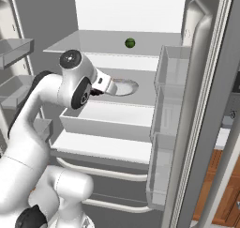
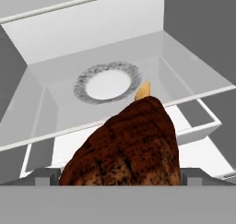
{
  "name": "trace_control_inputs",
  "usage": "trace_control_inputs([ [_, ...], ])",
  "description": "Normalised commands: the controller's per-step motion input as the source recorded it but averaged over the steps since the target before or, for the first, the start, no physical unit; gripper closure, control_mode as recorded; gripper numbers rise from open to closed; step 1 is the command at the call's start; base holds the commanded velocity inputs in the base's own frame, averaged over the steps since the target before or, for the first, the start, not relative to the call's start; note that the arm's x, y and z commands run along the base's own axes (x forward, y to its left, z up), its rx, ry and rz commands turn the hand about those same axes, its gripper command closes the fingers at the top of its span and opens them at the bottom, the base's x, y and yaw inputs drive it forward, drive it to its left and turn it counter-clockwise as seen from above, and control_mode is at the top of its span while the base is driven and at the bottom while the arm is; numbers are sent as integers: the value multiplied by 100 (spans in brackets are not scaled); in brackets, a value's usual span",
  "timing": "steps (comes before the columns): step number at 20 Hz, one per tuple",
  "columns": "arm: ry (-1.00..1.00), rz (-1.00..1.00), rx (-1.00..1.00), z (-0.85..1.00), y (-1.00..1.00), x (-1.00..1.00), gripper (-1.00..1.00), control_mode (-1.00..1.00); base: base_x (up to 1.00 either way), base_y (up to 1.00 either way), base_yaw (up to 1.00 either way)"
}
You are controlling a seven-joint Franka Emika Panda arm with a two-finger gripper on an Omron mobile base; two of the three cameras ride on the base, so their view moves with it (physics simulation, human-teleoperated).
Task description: Transport the steak from the fridge to the microwave and turn on the microwave.
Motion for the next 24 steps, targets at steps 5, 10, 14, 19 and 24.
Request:
trace_control_inputs([
  [5,0,5,-4,11,4,-62,100,-100,0,0,0],
  [10,0,0,-8,9,18,-53,100,-100,0,0,0],
  [14,0,0,-8,21,25,-44,100,-100,0,0,0],
  [19,0,0,-3,31,4,-38,100,-100,0,0,0],
  [24,0,3,-2,27,0,-40,100,-100,0,0,0],
])
